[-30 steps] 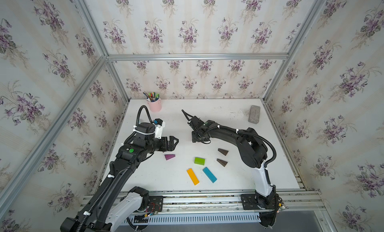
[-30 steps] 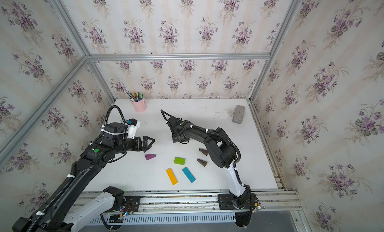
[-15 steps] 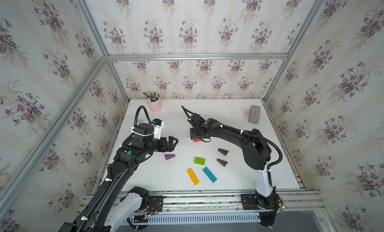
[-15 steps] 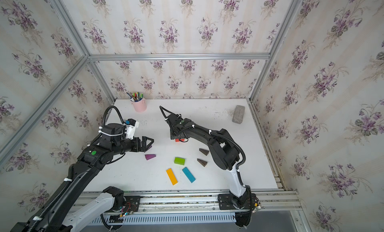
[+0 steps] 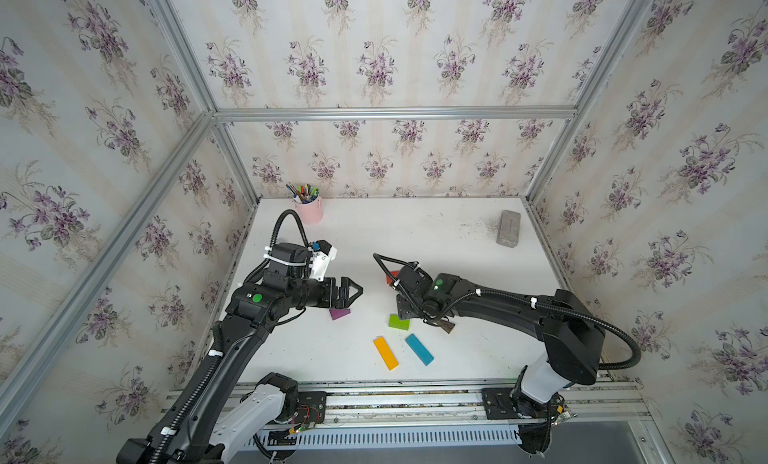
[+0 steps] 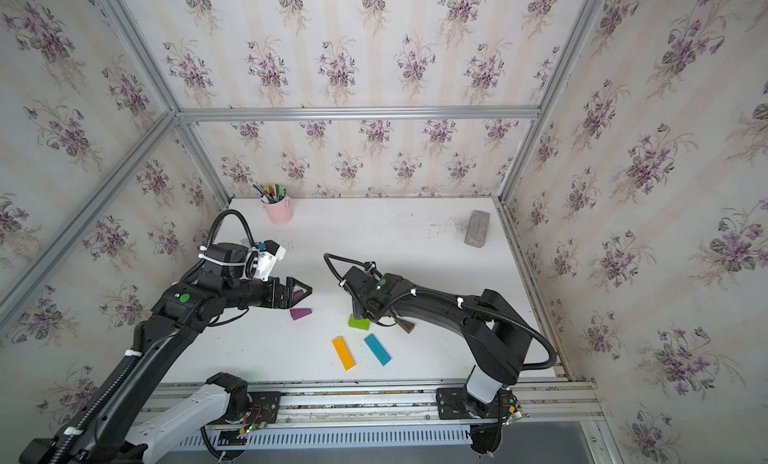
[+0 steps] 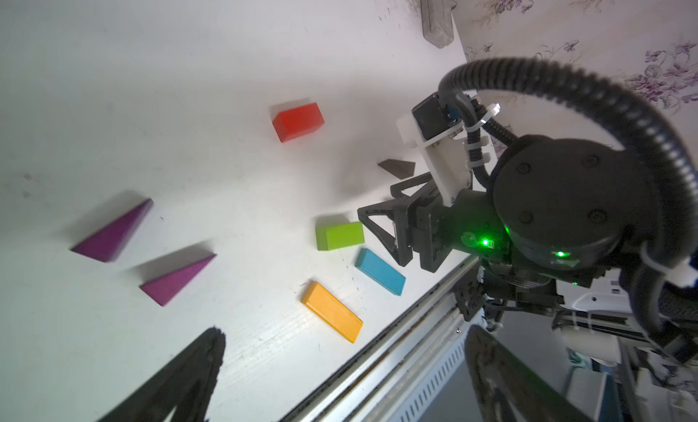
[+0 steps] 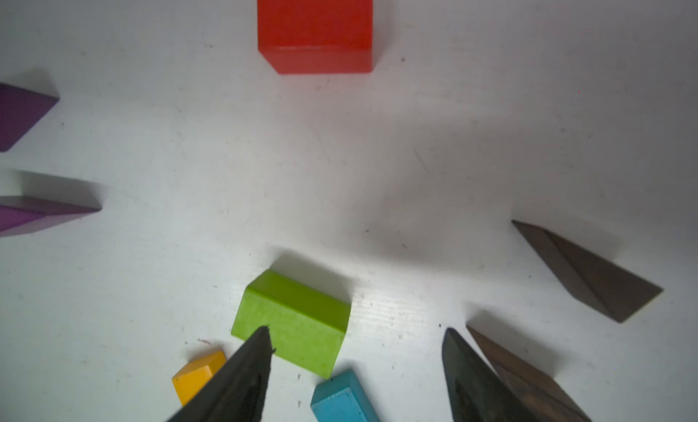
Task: Assemble a small pinwheel with building blocks
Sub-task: Pick up the building block from the center of the board.
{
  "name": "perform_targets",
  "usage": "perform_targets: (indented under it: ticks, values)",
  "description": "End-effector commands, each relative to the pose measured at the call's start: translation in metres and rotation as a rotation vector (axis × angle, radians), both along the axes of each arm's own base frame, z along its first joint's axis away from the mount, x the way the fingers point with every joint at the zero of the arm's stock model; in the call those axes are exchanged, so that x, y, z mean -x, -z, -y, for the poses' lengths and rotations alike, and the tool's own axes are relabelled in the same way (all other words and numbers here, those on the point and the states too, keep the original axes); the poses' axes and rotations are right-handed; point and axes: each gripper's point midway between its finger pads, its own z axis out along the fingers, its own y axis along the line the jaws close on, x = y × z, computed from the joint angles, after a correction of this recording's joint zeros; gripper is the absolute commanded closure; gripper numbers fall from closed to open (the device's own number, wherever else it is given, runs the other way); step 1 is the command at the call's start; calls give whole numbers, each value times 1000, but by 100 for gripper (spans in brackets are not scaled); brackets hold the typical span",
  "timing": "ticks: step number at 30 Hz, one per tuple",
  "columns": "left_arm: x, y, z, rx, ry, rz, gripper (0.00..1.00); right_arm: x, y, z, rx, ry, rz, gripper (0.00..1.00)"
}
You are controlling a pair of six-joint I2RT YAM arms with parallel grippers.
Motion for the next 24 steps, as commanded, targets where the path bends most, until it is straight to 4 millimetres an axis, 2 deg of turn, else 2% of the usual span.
perform_targets:
  ticks: [1,5,9,12,17,24]
  values:
    - [25,5,3,61,-4,-119,1,8,-3,-5,-63,82,-6,27]
    - [35,12,0,48,-26,-201,0,14,-7,-19,-75,49,-4,26]
    - [40,17,-14,-4,-77,-181,0,22,0,-29,-52,21,-29,24]
    - [44,17,-21,-33,-98,-173,0,24,3,-31,-47,24,-29,23]
    - [46,17,-33,-89,-142,-162,0,21,6,-24,-18,62,-17,22]
    - [45,22,-56,-146,-284,-144,0,18,16,-34,-19,67,-55,22]
